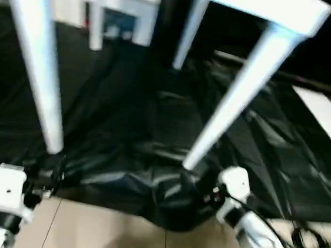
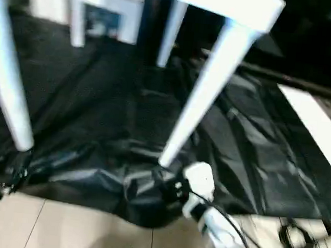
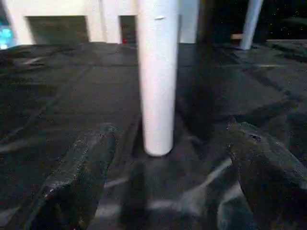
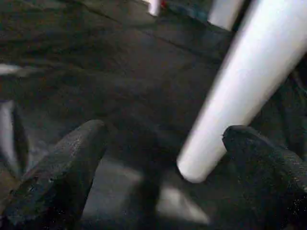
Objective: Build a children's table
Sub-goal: Flip table
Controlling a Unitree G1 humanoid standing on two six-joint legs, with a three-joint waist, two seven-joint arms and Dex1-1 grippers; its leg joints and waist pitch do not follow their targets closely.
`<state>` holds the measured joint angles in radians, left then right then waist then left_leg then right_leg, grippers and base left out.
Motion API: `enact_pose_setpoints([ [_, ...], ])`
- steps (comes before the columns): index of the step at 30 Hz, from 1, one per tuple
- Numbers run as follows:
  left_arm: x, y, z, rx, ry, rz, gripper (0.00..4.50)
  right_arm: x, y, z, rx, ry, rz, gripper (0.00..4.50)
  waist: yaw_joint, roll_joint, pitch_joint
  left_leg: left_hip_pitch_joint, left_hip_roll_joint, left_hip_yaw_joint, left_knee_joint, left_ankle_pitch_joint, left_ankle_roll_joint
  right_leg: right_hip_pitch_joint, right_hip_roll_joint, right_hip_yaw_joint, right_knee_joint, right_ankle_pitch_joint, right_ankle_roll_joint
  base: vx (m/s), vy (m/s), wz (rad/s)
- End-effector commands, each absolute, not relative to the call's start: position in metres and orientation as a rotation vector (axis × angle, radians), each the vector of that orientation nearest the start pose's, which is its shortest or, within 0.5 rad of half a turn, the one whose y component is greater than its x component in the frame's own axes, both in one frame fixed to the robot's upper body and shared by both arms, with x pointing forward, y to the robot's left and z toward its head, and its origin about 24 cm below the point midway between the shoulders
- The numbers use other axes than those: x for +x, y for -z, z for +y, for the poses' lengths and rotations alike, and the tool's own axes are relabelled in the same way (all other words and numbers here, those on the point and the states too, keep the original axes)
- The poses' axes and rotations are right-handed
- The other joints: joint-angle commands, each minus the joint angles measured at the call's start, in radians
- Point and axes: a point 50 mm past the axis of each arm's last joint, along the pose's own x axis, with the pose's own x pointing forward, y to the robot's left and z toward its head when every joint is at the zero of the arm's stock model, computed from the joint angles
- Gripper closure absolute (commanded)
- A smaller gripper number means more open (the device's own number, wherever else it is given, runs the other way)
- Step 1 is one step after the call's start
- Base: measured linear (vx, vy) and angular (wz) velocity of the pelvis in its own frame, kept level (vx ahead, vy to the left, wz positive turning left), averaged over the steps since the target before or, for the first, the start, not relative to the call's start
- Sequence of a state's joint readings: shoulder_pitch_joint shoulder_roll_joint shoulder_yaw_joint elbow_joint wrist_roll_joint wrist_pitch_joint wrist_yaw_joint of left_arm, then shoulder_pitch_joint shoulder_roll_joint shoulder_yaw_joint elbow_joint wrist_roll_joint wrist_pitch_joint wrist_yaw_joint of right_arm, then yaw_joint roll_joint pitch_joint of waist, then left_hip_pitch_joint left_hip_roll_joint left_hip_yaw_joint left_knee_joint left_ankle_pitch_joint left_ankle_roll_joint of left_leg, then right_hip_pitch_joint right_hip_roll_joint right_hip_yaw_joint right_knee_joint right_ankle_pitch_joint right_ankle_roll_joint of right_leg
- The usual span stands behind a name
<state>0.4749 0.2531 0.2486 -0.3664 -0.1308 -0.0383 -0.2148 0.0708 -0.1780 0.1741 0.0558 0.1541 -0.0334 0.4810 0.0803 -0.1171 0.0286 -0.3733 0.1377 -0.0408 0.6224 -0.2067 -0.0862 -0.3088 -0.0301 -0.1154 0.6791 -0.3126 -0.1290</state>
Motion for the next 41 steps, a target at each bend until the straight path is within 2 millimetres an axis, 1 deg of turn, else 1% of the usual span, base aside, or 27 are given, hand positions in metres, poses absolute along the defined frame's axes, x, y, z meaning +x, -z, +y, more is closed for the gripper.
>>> enact_pose_setpoints([
  [1, 0.153, -0.057, 0.243, 0.221, -0.031, 0.053, 0.37, 0.225, -0.009, -0.135, -0.019, -0.609, 0.14, 0.08, -0.017, 0.056, -0.017, 0.013, 0.057, -0.163, -0.199, -0.354, 0.243, -0.007, -0.011, 0.038, 0.002, -0.181, -0.121, -0.002, -0.205, 0.73],
  [2, 0.152, -0.057, 0.243, 0.218, -0.033, 0.053, 0.37, 0.224, -0.009, -0.135, -0.017, -0.61, 0.142, 0.08, -0.012, 0.032, -0.015, -0.03, -0.012, -0.156, -0.178, -0.322, 0.202, 0.028, -0.037, 0.062, -0.064, -0.248, -0.193, -0.019, -0.169, 0.48],
  [3, 0.152, -0.056, 0.243, 0.214, -0.036, 0.055, 0.37, 0.223, -0.008, -0.135, -0.017, -0.61, 0.144, 0.08, -0.002, 0.019, -0.003, -0.073, -0.049, -0.129, -0.139, -0.33, 0.163, 0.035, -0.068, 0.072, -0.106, -0.358, -0.23, -0.06, -0.2, 0.55],
  [4, 0.152, -0.056, 0.244, 0.214, -0.039, 0.058, 0.37, 0.222, -0.006, -0.135, -0.014, -0.608, 0.152, 0.08, 0.038, -0.017, -0.018, -0.051, -0.09, 0.025, 0.159, -0.268, 0.093, 0.006, -0.186, 0.055, -0.261, -0.555, -0.349, -0.037, -0.103, 0.32],
  [5, 0.152, -0.053, 0.246, 0.174, -0.048, 0.083, 0.37, 0.22, -0.004, -0.136, 0.003, -0.598, 0.172, 0.08, 0.048, 0.014, -0.004, -0.049, -0.051, 0.101, 0.23, -0.25, 0.105, 0.005, -0.234, 0.062, -0.265, -0.577, -0.371, -0.077, -0.194, 0.59],
  [6, 0.152, -0.053, 0.247, 0.164, -0.051, 0.078, 0.37, 0.219, -0.003, -0.136, 0.014, -0.589, 0.165, 0.08, 0.029, 0.011, 0.007, -0.066, -0.004, 0.147, 0.22, -0.168, 0.103, 0.014, -0.227, 0.007, -0.228, -0.431, -0.242, -0.013, -0.173, 0.38],
  [7, 0.152, -0.053, 0.247, 0.164, -0.051, 0.077, 0.37, 0.219, -0.003, -0.136, 0.014, -0.589, 0.164, 0.08, 0.041, 0.006, 0.016, -0.014, 0.023, 0.157, 0.142, -0.15, 0.102, 0.014, -0.244, -0.013, -0.232, -0.373, -0.087, -0.013, -0.173, 0.38],
  [8, 0.153, -0.053, 0.247, 0.166, -0.053, 0.083, 0.37, 0.218, -0.002, -0.138, 0.032, -0.562, 0.172, 0.08, 0.051, 0.03, 0.007, 0.056, 0.033, 0.158, 0.073, -0.201, 0.108, -0.003, -0.221, 0.057, -0.239, -0.365, -0.016, 0.039, -0.152, 0.43],
  [9, 0.153, -0.053, 0.248, 0.174, -0.053, 0.087, 0.37, 0.217, -0.001, -0.139, 0.048, -0.547, 0.174, 0.08, 0.061, 0.016, 0.01, 0.049, 0.06, 0.15, 0.029, -0.212, 0.117, 0.033, -0.228, 0.088, -0.223, -0.309, 0.047, 0.064, -0.139, 0.37],
  [10, 0.154, -0.053, 0.249, 0.192, -0.049, 0.091, 0.37, 0.214, 0.0, -0.142, 0.085, -0.507, 0.185, 0.08, 0.097, 0.049, -0.021, 0.036, 0.119, 0.126, -0.047, -0.078, 0.184, 0.052, -0.195, 0.081, -0.144, 0.019, 0.152, 0.064, -0.139, 0.37],
  [11, 0.154, -0.053, 0.249, 0.192, -0.049, 0.091, 0.37, 0.214, 0.0, -0.142, 0.087, -0.503, 0.185, 0.08, 0.112, 0.024, -0.022, 0.02, 0.093, 0.146, -0.013, -0.046, 0.204, 0.054, -0.247, 0.116, -0.138, 0.188, 0.156, 0.079, -0.085, 0.13],
  [12, 0.155, -0.053, 0.249, 0.191, -0.051, 0.09, 0.37, 0.213, 0.001, -0.143, 0.09, -0.496, 0.186, 0.08, 0.125, 0.019, -0.021, -0.014, 0.075, 0.139, 0.038, -0.074, 0.196, 0.079, -0.308, 0.169, -0.158, 0.243, 0.157, 0.0, 0.0, 0.0],
  [13, 0.155, -0.054, 0.25, 0.204, -0.049, 0.078, 0.37, 0.209, 0.002, -0.146, 0.095, -0.476, 0.186, 0.08, 0.154, 0.03, -0.011, -0.014, 0.074, 0.124, 0.095, -0.148, 0.095, 0.077, -0.334, 0.263, -0.185, 0.248, 0.086, 0.0, 0.0, 0.0],
  [14, 0.155, -0.054, 0.25, 0.204, -0.049, 0.078, 0.37, 0.209, 0.002, -0.146, 0.095, -0.476, 0.186, 0.08, 0.16, 0.024, 0.003, -0.017, 0.058, 0.116, 0.096, -0.139, 0.068, 0.077, -0.302, 0.253, -0.187, 0.249, 0.059, 0.037, 0.096, -0.13],
  [15, 0.155, -0.053, 0.25, 0.2, -0.053, 0.084, 0.37, 0.208, 0.002, -0.147, 0.088, -0.463, 0.181, 0.08, 0.174, 0.026, 0.013, 0.001, 0.025, 0.12, 0.068, -0.097, 0.038, 0.062, -0.204, 0.233, -0.18, 0.208, 0.01, 0.032, 0.114, -0.32],
  [16, 0.155, -0.053, 0.25, 0.197, -0.043, 0.071, 0.37, 0.207, 0.003, -0.15, 0.083, -0.445, 0.174, 0.08, 0.188, 0.044, -0.007, 0.003, 0.018, 0.119, 0.008, 0.035, 0.098, 0.064, -0.149, 0.164, -0.166, 0.242, 0.0, 0.032, 0.114, -0.32],
  [17, 0.155, -0.053, 0.25, 0.196, -0.041, 0.07, 0.37, 0.207, 0.003, -0.15, 0.081, -0.442, 0.173, 0.08, 0.177, 0.052, -0.013, 0.012, 0.034, 0.12, -0.032, 0.088, 0.127, 0.061, -0.126, 0.14, -0.156, 0.231, -0.009, 0.008, 0.153, -0.17],
  [18, 0.156, -0.053, 0.249, 0.202, -0.026, 0.065, 0.37, 0.207, 0.003, -0.154, 0.077, -0.418, 0.165, 0.08, 0.17, 0.106, -0.037, 0.033, 0.067, 0.124, -0.083, 0.172, 0.183, 0.058, -0.084, 0.098, -0.124, 0.203, -0.03, -0.008, 0.213, -0.01],
  [19, 0.156, -0.053, 0.249, 0.208, -0.019, 0.065, 0.37, 0.208, 0.002, -0.156, 0.075, -0.406, 0.16, 0.08, 0.137, 0.112, -0.034, 0.065, 0.126, 0.099, -0.106, 0.045, 0.308, 0.005, -0.044, 0.073, -0.065, 0.108, -0.028, -0.008, 0.213, -0.01],
  [20, 0.157, -0.053, 0.248, 0.209, -0.01, 0.058, 0.37, 0.208, 0.002, -0.158, 0.071, -0.392, 0.151, 0.08, 0.123, 0.119, -0.042, 0.081, 0.153, 0.078, -0.101, 0.026, 0.343, -0.01, -0.053, 0.074, -0.045, 0.091, -0.032, 0.015, 0.205, -0.01],
  [21, 0.159, -0.054, 0.248, 0.209, -0.001, 0.057, 0.37, 0.208, 0.001, -0.161, 0.071, -0.373, 0.144, 0.08, 0.103, 0.136, -0.055, 0.069, 0.155, 0.071, -0.084, 0.091, 0.36, -0.017, -0.061, 0.079, -0.042, 0.16, -0.035, 0.008, 0.152, 0.03],
  [23, 0.161, -0.054, 0.249, 0.208, 0.007, 0.054, 0.37, 0.208, -0.001, -0.166, 0.068, -0.345, 0.129, 0.08, 0.083, 0.137, -0.039, 0.039, 0.14, 0.09, -0.083, 0.076, 0.307, -0.015, -0.075, 0.085, -0.059, 0.192, -0.038, -0.024, 0.138, 0.02],
  [25, 0.165, -0.054, 0.252, 0.192, 0.003, 0.051, 0.37, 0.207, -0.004, -0.171, 0.062, -0.316, 0.107, 0.08, 0.061, 0.127, -0.024, 0.021, 0.104, 0.12, -0.114, -0.26, 0.121, 0.01, -0.093, 0.096, -0.1, 0.097, -0.038, -0.091, 0.093, -0.05],
  [26, 0.165, -0.053, 0.253, 0.177, -0.002, 0.053, 0.37, 0.205, -0.005, -0.171, 0.056, -0.32, 0.104, 0.08, 0.056, 0.125, -0.021, 0.02, 0.099, 0.122, -0.12, -0.318, 0.081, 0.013, -0.095, 0.097, -0.106, 0.062, -0.031, -0.099, 0.057, -0.07],
  [29, 0.166, -0.047, 0.253, 0.133, 0.009, 0.061, 0.37, 0.2, -0.005, -0.167, 0.06, -0.336, 0.114, 0.08, 0.034, 0.102, 0.002, 0.043, 0.085, 0.136, -0.135, -0.558, -0.04, -0.007, -0.121, 0.121, -0.166, -0.437, 0.059, -0.129, 0.024, -0.12],
  [37, 0.169, -0.052, 0.234, 0.07, 0.062, 0.057, 0.37, 0.187, -0.012, -0.163, 0.072, -0.348, 0.13, 0.08, 0.008, 0.066, -0.006, 0.043, 0.092, 0.15, -0.132, -0.443, -0.012, -0.02, -0.113, 0.128, -0.168, -0.357, 0.067, -0.027, -0.004, -0.05],
  [41, 0.173, -0.05, 0.23, 0.082, 0.05, 0.058, 0.37, 0.191, -0.019, -0.164, 0.078, -0.342, 0.121, 0.08, 0.003, 0.068, -0.014, 0.036, 0.092, 0.152, -0.129, -0.375, -0.006, -0.016, -0.103, 0.126, -0.153, -0.235, 0.065, 0.0, 0.0, 0.0],
])
